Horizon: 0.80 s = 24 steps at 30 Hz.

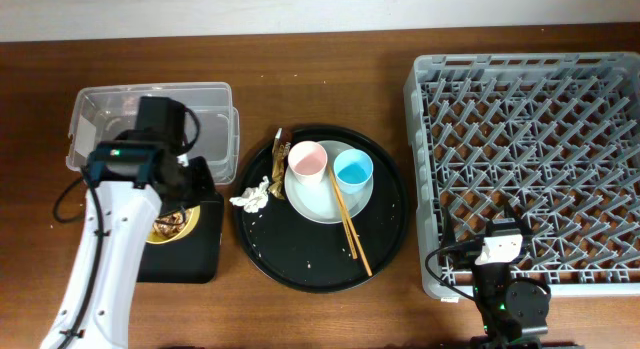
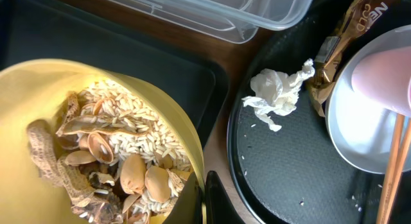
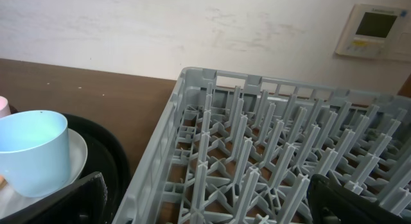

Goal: Sort waste into correct bins and load items into the dishwasher rack
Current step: 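Carry the yellow bowl left over the black tray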

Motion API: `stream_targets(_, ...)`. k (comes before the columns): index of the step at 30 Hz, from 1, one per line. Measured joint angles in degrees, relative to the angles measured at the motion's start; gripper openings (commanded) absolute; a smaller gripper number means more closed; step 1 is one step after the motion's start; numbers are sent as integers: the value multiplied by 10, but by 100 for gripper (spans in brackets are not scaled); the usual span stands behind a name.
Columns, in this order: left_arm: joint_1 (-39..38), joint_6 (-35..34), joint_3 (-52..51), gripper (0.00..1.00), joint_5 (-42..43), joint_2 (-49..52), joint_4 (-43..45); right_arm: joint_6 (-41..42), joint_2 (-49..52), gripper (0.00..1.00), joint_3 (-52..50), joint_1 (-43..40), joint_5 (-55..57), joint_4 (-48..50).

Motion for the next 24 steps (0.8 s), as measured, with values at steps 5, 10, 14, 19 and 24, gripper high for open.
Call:
stream_targets(5,68,58,-14,0,77,-4,-1,0,0,99,0,0,0,0)
stream_targets(10,136,111,-29,0,152,-9,5,0,0,99,0,0,0,0)
stream_targets(14,204,155,-71,0,244,-29,37,0,0,98,0,0,0,0)
stream_targets(19,318,210,-149,0,391,-47,103,0,0,98,0,0,0,0)
stream_targets(24,435,268,-208,0,511,-47,131,0,0,98,0,0,0,0)
